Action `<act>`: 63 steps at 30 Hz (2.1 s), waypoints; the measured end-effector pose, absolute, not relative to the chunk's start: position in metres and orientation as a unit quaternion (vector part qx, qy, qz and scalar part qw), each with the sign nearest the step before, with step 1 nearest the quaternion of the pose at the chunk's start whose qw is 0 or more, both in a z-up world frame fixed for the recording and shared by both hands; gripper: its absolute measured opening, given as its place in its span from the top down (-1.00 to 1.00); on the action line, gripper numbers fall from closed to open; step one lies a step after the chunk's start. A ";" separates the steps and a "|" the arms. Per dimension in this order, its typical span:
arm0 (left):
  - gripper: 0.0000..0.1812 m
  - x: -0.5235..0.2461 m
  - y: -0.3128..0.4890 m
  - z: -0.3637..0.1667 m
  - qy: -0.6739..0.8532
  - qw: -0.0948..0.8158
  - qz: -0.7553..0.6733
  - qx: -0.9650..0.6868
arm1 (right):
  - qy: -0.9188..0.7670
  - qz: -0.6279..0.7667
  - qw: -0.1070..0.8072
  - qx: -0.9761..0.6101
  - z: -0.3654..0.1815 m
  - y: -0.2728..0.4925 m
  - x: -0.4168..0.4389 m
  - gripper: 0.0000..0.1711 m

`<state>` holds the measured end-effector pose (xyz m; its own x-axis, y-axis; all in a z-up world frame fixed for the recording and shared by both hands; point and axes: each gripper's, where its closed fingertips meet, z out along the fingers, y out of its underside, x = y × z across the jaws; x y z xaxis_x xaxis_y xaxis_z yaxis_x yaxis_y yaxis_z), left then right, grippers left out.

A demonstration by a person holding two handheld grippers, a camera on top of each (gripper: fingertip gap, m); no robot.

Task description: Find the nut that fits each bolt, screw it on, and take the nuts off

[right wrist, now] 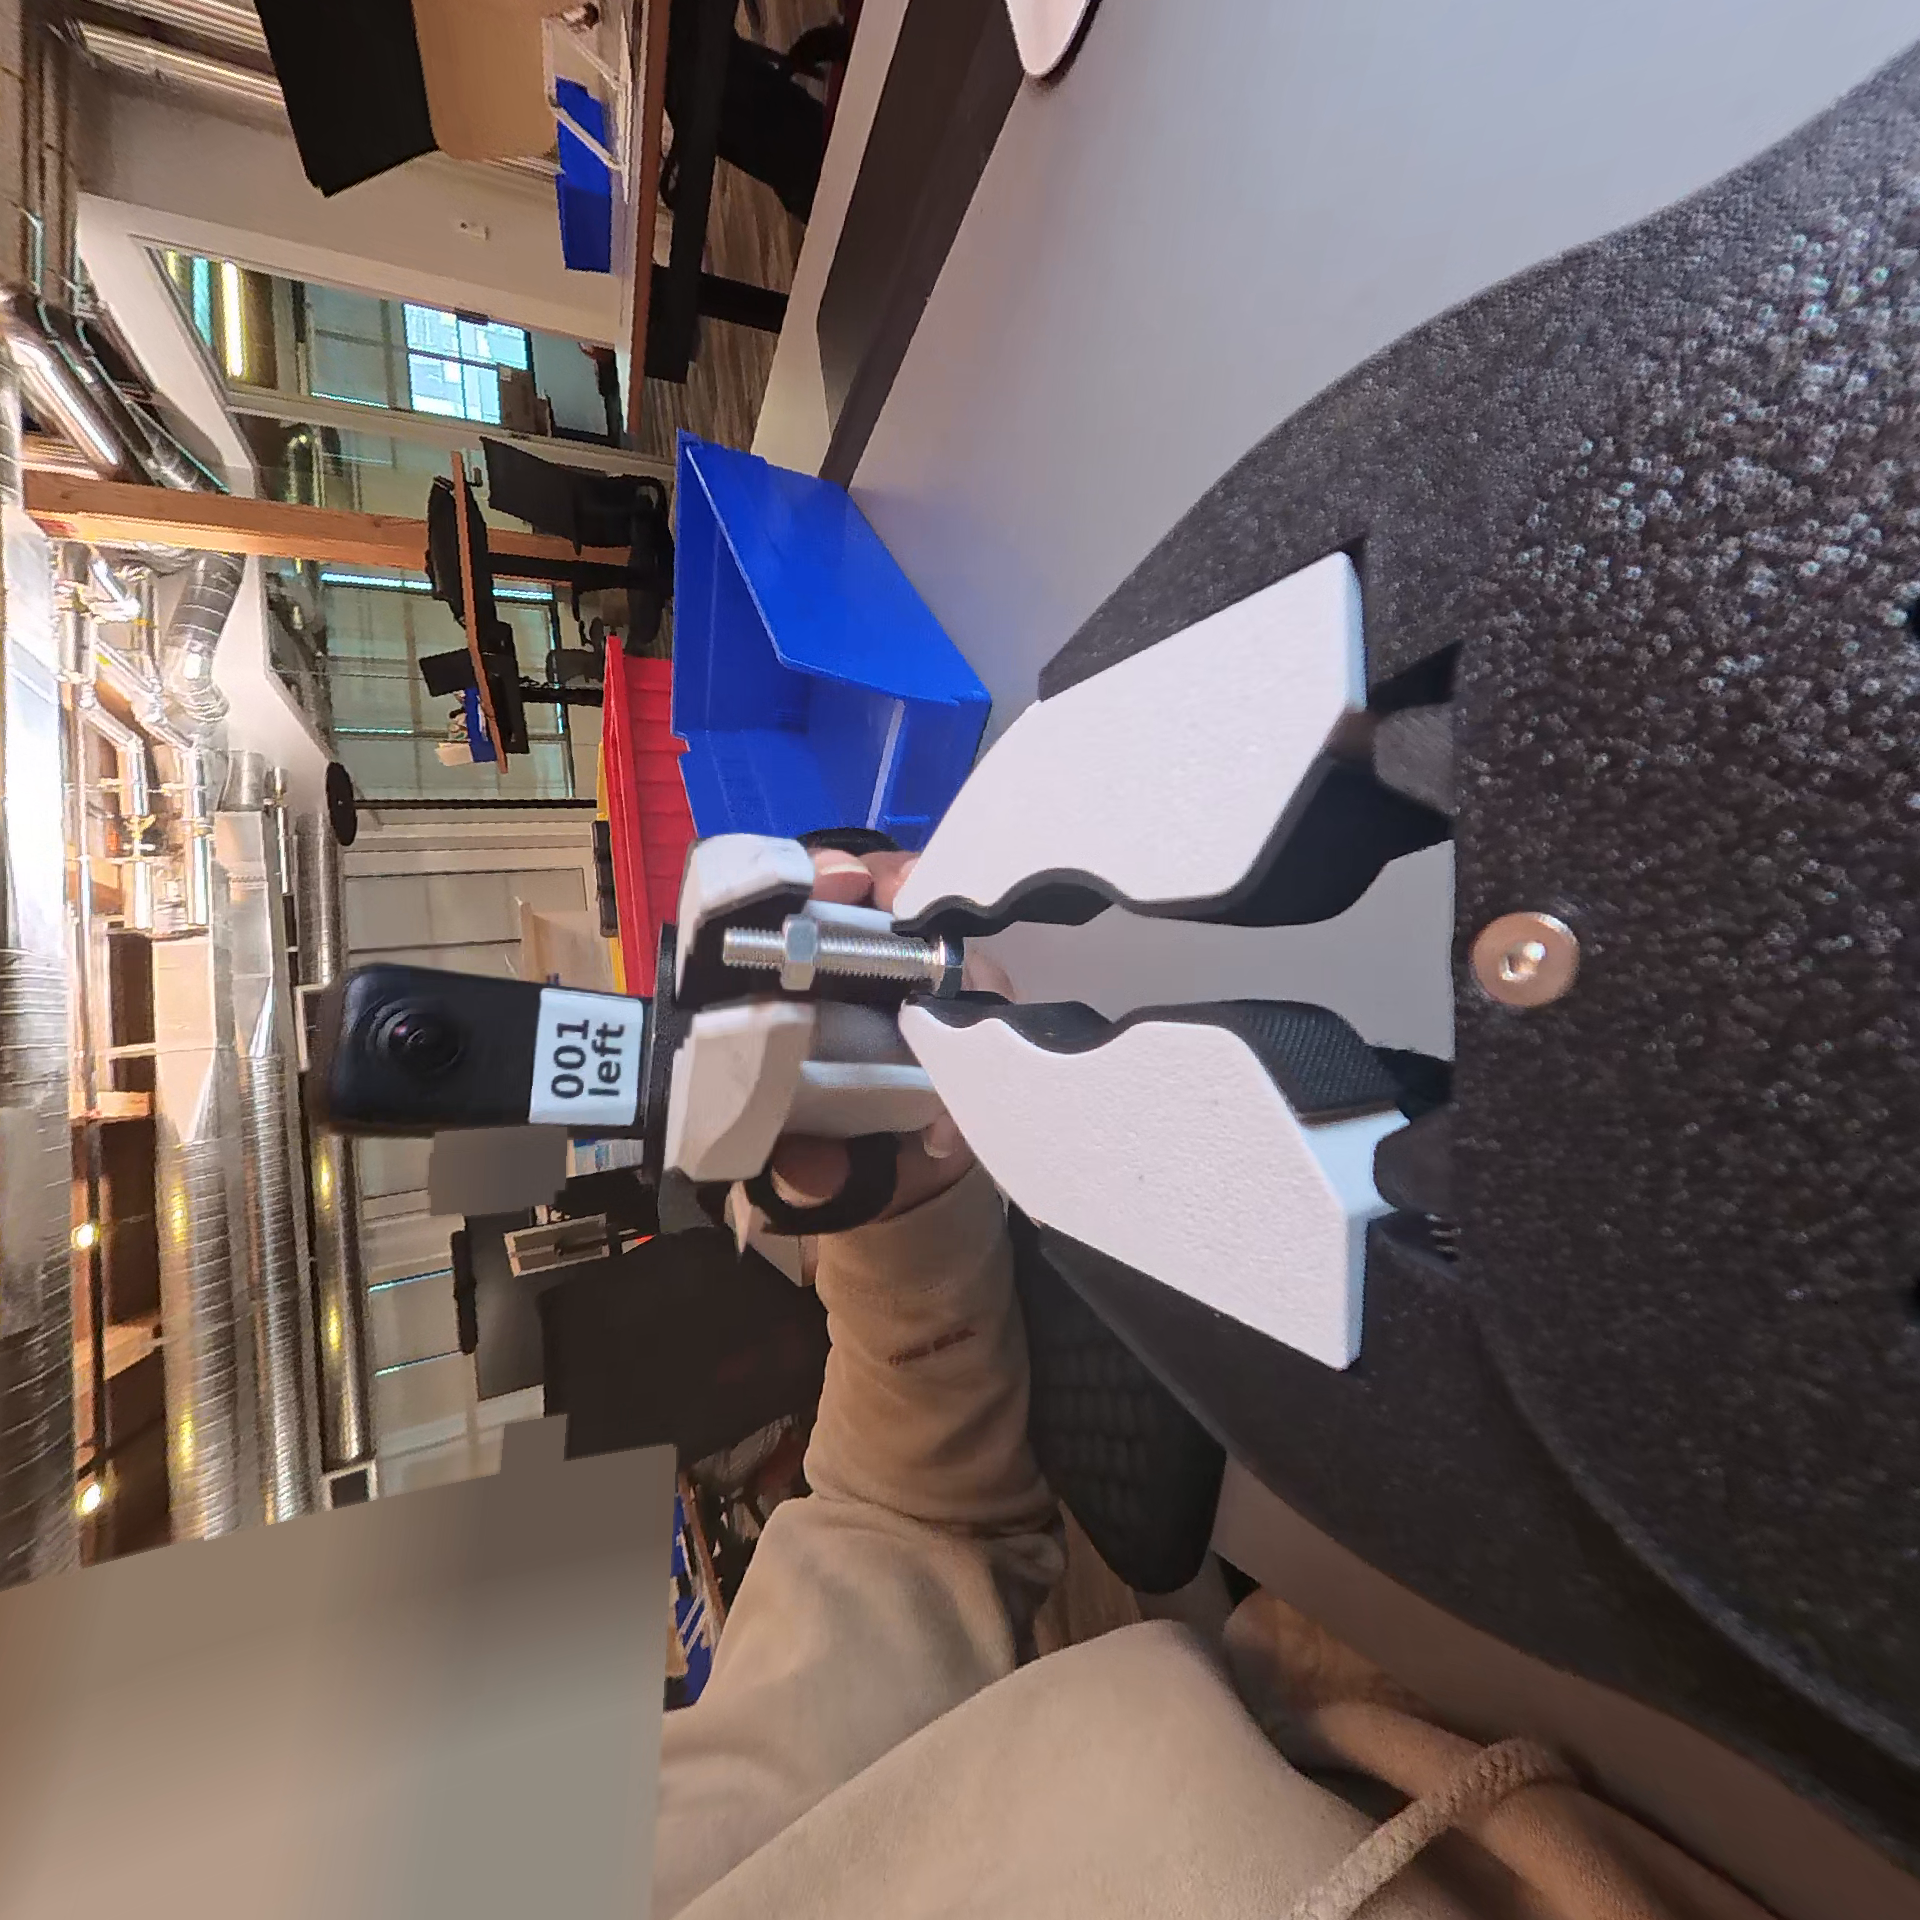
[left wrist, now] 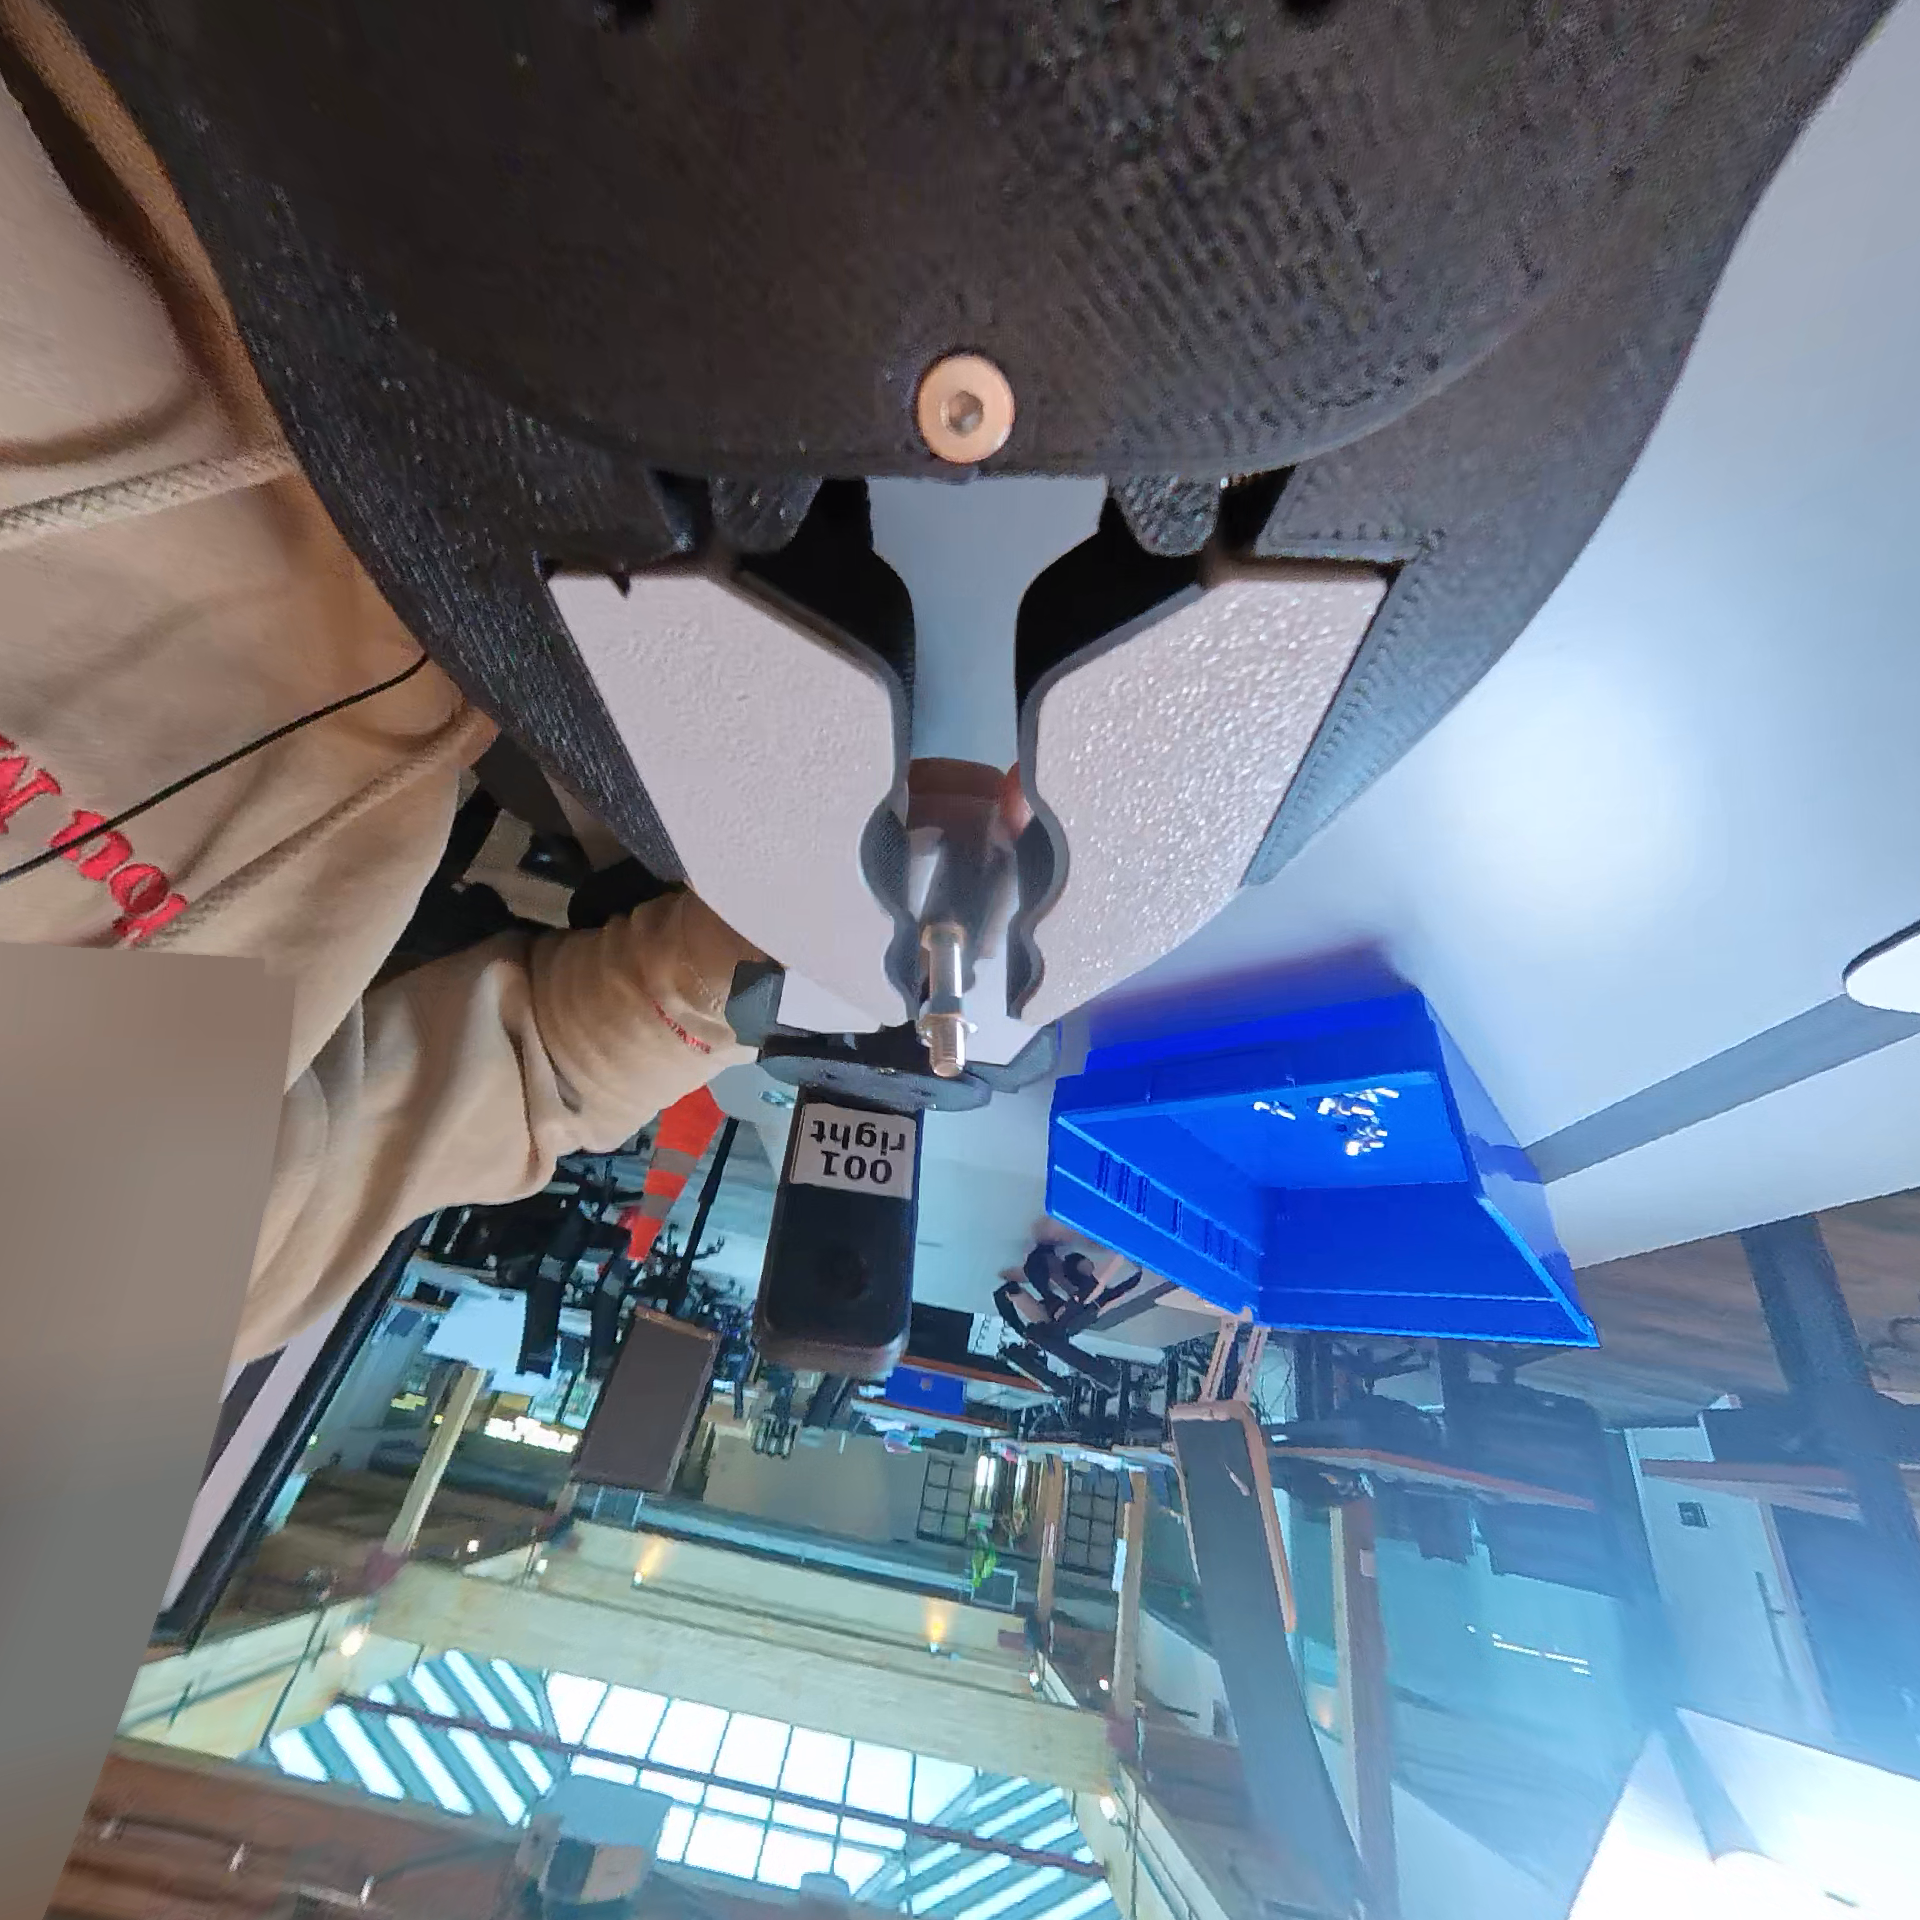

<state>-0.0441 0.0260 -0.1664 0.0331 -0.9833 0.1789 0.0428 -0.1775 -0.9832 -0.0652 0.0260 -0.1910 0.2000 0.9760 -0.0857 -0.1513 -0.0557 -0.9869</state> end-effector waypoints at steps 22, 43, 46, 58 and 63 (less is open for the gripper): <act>0.87 -0.045 0.032 -0.170 0.441 0.490 -0.518 -0.545 | -0.398 0.495 0.568 -0.524 -0.190 0.023 -0.063 0.89; 1.00 -0.049 0.048 -0.174 0.415 0.507 -0.490 -0.575 | -0.394 0.497 0.569 -0.523 -0.188 0.024 -0.063 0.88; 0.94 -0.050 0.044 -0.169 0.411 0.494 -0.519 -0.564 | -0.395 0.494 0.566 -0.528 -0.190 0.025 -0.065 0.88; 0.86 -0.052 0.048 -0.170 0.408 0.493 -0.512 -0.573 | -0.395 0.495 0.564 -0.530 -0.190 0.026 -0.066 0.88; 0.72 -0.039 0.028 -0.175 0.452 0.482 -0.504 -0.557 | -0.397 0.491 0.560 -0.536 -0.193 0.026 -0.069 0.88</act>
